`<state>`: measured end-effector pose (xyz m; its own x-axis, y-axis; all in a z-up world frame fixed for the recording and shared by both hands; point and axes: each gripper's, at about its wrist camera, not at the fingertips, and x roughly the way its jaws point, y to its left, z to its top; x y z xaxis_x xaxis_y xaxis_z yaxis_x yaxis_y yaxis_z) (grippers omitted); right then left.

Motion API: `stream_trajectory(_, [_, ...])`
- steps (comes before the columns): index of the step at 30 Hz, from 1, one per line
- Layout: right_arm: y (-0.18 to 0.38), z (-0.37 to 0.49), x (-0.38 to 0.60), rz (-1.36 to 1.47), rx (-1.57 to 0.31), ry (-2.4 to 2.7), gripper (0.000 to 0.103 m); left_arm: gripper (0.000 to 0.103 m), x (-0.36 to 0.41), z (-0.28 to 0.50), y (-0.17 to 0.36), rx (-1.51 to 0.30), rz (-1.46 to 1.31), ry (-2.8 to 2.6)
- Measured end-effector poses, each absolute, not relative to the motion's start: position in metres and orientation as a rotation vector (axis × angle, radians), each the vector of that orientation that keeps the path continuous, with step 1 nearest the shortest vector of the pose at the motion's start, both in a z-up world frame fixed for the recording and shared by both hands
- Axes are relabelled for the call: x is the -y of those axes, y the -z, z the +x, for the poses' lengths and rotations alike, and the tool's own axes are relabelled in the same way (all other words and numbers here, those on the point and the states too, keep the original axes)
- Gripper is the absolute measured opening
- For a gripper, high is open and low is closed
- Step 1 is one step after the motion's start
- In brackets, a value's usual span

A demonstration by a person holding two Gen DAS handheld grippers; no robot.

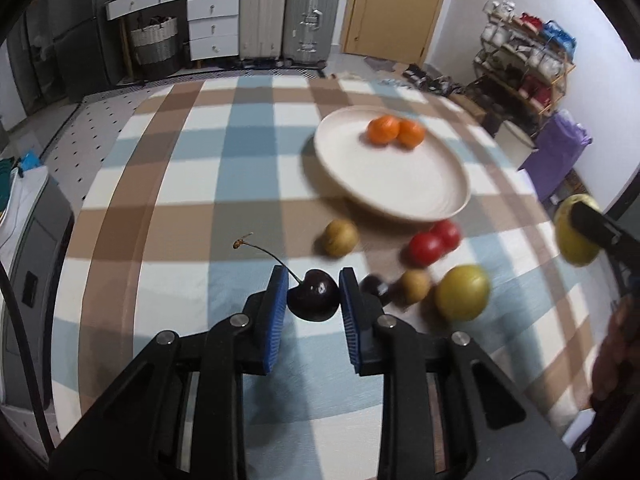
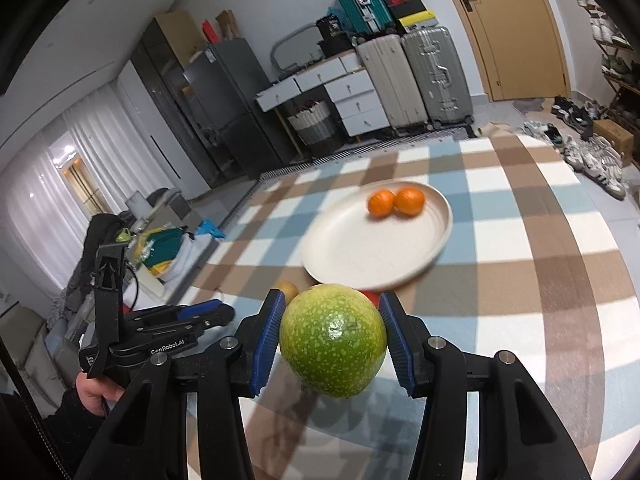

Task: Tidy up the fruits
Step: 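Carry the cherry and green fruit over the plate and open both grippers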

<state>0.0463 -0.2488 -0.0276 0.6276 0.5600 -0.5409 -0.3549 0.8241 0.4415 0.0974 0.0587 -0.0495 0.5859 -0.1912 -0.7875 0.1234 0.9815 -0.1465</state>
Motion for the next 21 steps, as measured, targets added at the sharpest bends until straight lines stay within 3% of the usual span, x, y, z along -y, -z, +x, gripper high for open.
stream_trajectory(13, [-0.001, 0.079, 0.234, 0.325, -0.713, -0.528, 0.049, 0.023, -0.036, 0.132, -0.004, -0.903, -0.204, 0.315])
stream_trajectory(21, [0.004, 0.104, 0.227, 0.328, -0.721, -0.505, 0.049, 0.023, -0.021, 0.158, -0.006, -0.847, -0.195, 0.369])
